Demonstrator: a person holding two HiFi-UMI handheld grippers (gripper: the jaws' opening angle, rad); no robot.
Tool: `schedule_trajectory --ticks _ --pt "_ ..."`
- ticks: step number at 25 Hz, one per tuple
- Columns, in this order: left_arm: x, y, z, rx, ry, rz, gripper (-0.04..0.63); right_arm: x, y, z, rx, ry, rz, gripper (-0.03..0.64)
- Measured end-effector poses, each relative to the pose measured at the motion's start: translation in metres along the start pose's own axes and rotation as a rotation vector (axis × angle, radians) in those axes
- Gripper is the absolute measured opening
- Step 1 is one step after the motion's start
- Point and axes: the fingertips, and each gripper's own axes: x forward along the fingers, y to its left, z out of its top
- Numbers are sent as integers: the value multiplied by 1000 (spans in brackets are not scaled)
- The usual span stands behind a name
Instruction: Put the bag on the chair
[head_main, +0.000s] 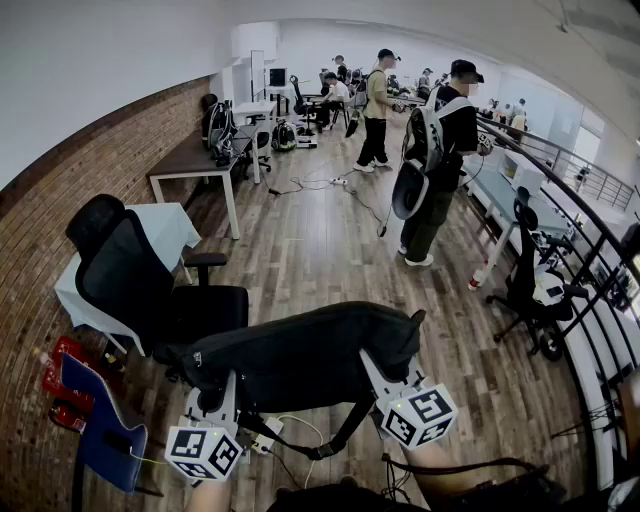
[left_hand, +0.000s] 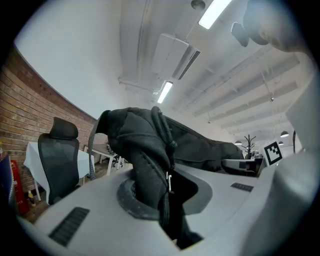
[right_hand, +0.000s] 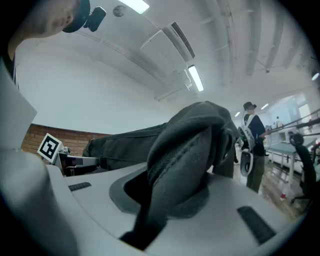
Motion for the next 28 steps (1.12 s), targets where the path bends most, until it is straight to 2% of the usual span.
schedule_trajectory --ticks 13,28 --pt "0 17 6 1 -9 1 52 16 11 0 -8 -2 3 74" --pt "-7 45 19 -7 -18 -74 52 24 40 0 22 -23 -26 75"
